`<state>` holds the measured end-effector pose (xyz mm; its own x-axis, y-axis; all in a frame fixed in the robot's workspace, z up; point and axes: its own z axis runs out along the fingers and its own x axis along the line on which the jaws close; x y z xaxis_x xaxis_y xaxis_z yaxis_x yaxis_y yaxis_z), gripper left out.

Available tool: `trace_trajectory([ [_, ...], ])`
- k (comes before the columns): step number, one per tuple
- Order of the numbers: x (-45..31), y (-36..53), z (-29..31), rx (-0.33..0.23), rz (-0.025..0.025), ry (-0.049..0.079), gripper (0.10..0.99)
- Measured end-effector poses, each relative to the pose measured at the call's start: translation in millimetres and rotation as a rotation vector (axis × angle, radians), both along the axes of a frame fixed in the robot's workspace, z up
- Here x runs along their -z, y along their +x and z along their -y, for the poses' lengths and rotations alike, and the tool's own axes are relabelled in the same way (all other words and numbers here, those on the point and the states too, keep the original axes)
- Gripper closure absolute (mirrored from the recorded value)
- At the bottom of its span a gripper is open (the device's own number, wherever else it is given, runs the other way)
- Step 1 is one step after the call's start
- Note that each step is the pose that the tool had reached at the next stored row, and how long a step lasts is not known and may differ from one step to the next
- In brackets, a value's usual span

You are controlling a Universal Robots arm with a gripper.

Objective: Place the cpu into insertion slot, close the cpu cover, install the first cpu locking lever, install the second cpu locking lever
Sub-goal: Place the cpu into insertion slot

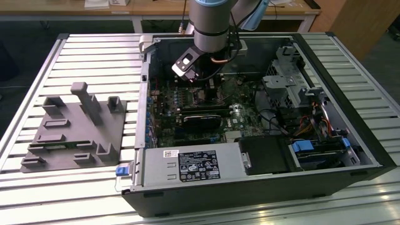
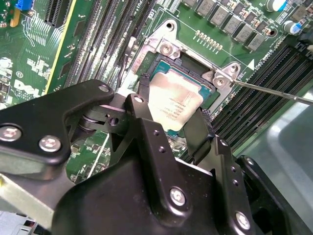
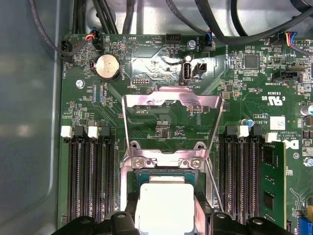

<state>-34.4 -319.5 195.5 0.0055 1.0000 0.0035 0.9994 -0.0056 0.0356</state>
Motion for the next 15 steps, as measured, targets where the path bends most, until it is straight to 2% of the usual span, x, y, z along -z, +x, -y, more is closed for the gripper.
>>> trace_trajectory([
  [10,0.5,0.0,0.0,0.000,0.0002,0.000,0.541],
  [11,0.6,0.0,0.0,0.000,0.0001,0.000,0.478],
  [15,0.5,0.0,0.0,0.000,0.0001,0.000,0.478],
])
